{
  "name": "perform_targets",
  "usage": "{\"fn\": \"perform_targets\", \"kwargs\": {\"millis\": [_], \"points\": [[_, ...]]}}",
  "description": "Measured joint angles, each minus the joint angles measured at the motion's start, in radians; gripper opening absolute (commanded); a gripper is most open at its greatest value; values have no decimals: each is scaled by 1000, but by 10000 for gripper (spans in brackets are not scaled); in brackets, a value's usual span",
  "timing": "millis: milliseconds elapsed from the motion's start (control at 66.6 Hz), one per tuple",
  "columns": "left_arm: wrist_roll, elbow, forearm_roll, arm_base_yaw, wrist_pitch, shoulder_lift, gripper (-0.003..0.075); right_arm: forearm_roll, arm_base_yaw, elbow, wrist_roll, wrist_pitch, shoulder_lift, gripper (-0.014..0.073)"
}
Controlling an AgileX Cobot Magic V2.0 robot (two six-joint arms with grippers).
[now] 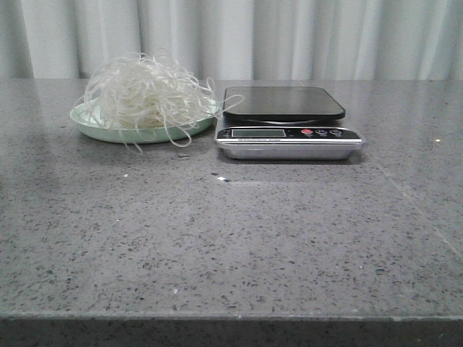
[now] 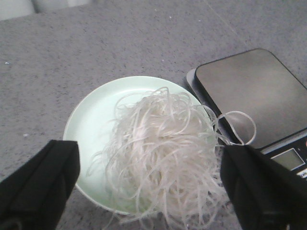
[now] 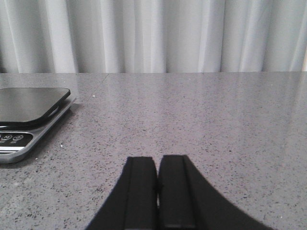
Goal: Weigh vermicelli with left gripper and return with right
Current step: 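Lower the left gripper onto the vermicelli pile and close it, then lift the vermicelli with the left gripper and carry it over the scale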
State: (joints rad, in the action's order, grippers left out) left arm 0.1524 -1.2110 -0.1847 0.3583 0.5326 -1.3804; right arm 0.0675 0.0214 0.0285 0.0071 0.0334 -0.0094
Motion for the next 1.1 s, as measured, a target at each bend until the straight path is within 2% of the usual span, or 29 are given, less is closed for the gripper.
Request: {"fn": "perform_targets", "kwargs": {"millis": [315,436,496,541,556,571,586,601,616,631,661,751,856,992,1097], "points": [[0,-187,-6,5,127,-291,638,0,0,0,0,0,0,165],[0,-219,-9,5,179,-368,592,0,0,0,0,0,0,165],[0,-231,-16,5,192,-400,517,0,0,0,0,0,0,165],[0,-247,-20,5,204,-419,409,0,0,0,0,0,0,165],[0,-247,-21,5,204,-421,409,0,0,0,0,0,0,165],[0,-257,-20,5,215,-427,330,0,0,0,0,0,0,165],[0,-260,-20,5,218,-427,309,0,0,0,0,0,0,165],[0,-265,-22,5,223,-430,245,0,0,0,0,0,0,165],[0,-268,-22,5,226,-430,245,0,0,0,0,0,0,165],[0,-276,-22,5,234,-432,180,0,0,0,0,0,0,165],[0,-287,-22,5,245,-435,103,0,0,0,0,0,0,165],[0,-331,-22,5,276,-447,162,0,0,0,0,0,0,165],[0,-398,-35,7,315,-460,124,0,0,0,0,0,0,165],[0,-507,-63,30,332,-468,127,0,0,0,0,0,0,165],[0,-586,-85,88,305,-468,127,0,0,0,0,0,0,165]]}}
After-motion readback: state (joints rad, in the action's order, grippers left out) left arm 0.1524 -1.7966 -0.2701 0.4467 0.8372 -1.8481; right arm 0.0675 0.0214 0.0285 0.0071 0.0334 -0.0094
